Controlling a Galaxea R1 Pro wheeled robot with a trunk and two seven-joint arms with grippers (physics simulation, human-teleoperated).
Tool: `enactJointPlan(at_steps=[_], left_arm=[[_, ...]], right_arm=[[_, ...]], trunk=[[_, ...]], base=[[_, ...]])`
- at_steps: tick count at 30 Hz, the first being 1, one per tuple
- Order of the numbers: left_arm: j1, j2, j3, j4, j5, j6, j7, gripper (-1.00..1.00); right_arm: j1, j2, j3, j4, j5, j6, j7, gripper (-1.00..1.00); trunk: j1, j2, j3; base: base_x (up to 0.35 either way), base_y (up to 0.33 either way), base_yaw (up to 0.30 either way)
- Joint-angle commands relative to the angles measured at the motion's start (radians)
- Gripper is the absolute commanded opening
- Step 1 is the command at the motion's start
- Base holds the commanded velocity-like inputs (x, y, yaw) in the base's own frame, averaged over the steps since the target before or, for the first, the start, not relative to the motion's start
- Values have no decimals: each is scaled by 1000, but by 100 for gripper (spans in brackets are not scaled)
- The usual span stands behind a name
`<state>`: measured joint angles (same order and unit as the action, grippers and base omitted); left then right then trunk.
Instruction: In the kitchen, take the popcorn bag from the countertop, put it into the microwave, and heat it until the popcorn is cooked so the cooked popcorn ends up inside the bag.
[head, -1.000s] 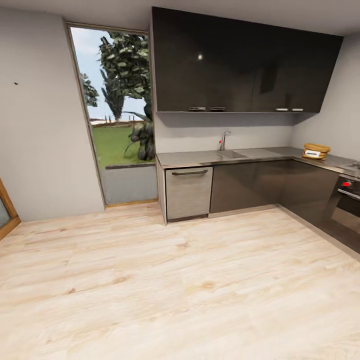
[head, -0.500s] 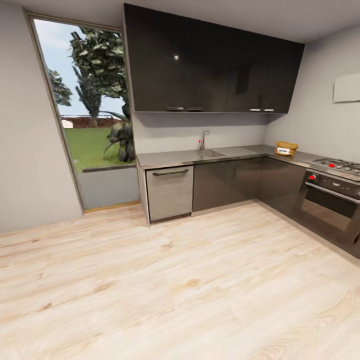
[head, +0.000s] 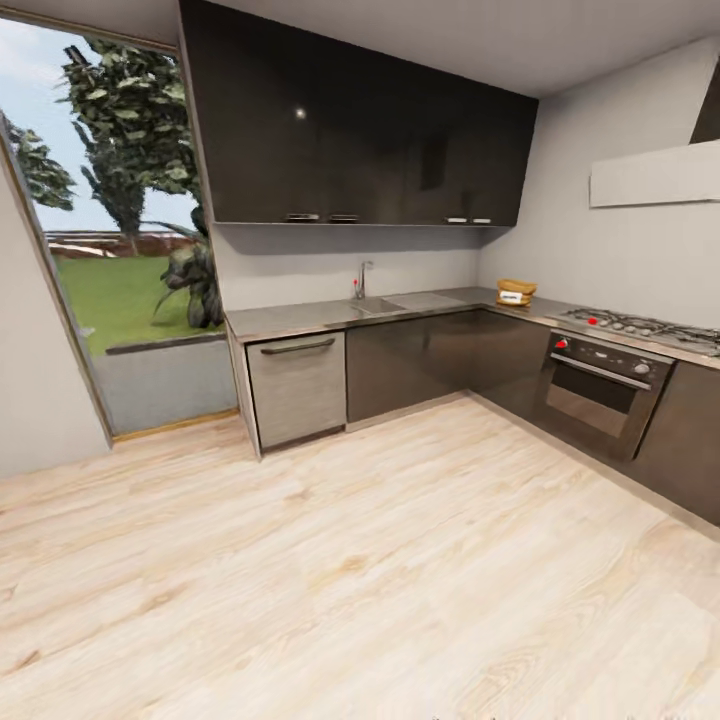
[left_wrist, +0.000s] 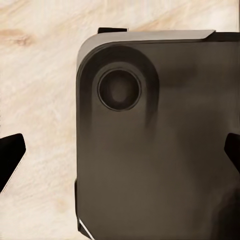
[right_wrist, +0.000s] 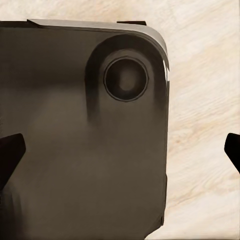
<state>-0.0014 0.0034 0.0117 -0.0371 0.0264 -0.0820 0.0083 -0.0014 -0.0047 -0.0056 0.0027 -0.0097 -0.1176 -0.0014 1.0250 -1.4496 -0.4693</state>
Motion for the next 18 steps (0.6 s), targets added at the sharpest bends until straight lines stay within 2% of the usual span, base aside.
enactJointPlan(at_steps=[1,18], left_arm=[[0,1,1,0,3,-3,1,100],[0,0,2,0,3,-2,1,100]], right_arm=[[0,0,-1,0,-1,-4,0,100],[0,-3,-1,0,-1,-4,0,100]], trunk=[[0,0,-1],[0,0,-1]], base=[[0,0,-286],[0,0,-286]])
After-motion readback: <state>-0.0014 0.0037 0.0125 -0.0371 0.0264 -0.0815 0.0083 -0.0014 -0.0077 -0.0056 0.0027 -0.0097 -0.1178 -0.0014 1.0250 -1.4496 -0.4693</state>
